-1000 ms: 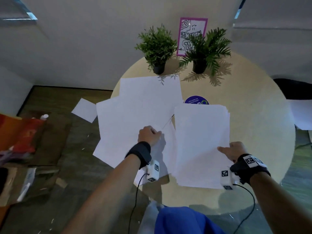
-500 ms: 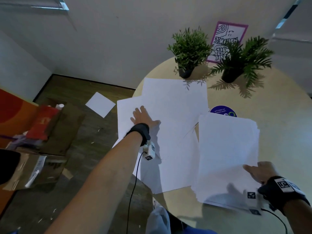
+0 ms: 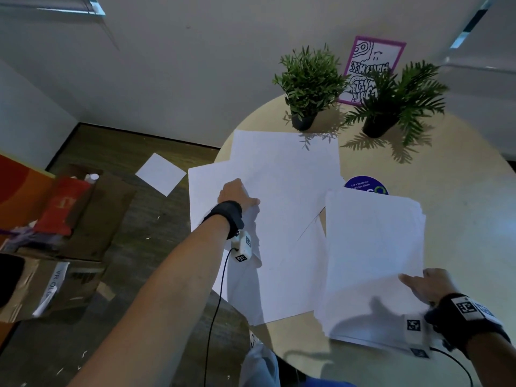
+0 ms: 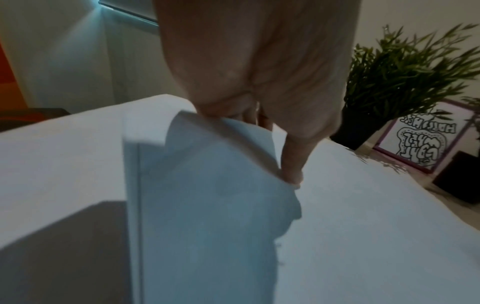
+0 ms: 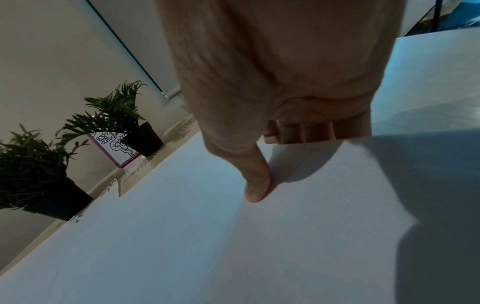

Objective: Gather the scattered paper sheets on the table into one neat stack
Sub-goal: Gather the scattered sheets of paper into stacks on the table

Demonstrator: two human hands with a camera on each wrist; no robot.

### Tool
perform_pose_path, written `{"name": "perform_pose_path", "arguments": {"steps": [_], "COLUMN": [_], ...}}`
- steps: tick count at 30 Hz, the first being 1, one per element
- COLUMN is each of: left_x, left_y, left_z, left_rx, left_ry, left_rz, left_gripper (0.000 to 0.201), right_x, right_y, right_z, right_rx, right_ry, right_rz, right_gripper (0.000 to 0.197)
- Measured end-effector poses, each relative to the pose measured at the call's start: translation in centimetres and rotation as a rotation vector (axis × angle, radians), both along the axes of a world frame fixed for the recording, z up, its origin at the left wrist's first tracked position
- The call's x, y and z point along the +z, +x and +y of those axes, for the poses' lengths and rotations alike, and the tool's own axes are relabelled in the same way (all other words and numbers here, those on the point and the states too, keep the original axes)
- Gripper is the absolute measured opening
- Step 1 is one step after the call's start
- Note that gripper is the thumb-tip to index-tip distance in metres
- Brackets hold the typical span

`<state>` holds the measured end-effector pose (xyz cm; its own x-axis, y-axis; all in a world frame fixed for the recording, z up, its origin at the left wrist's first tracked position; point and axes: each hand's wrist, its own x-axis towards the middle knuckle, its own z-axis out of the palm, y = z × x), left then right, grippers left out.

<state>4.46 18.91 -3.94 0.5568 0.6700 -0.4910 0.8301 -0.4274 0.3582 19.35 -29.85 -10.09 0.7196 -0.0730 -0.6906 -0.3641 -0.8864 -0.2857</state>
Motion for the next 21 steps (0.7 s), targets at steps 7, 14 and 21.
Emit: {"name": "perform_pose_path", "arguments": {"steps": [7, 14, 21], "left_x": [1.0, 8.4, 9.1], "left_y": [-1.1, -3.9, -5.9], "left_z": [-0.4, -1.4, -10.8], "left_rx": [-0.192, -0.085, 0.147], "left_ry": [-0.198, -0.243, -0.539], "left_rz": [-0.072, -0.451, -0.728], "left_gripper": [0.034, 0.027, 0.046], "right_x": [0.0, 2.1, 3.8], "right_y": [-0.2, -1.2, -1.6], "right_z": [-0.1, 1.3, 1.6], "right_rx": [0.078, 0.051, -0.029], "right_ry": [-0.056, -0.029, 0.040], "right_rz": [-0.006, -0.024, -0.011], "right_gripper": [0.045, 0.080, 0.077]}}
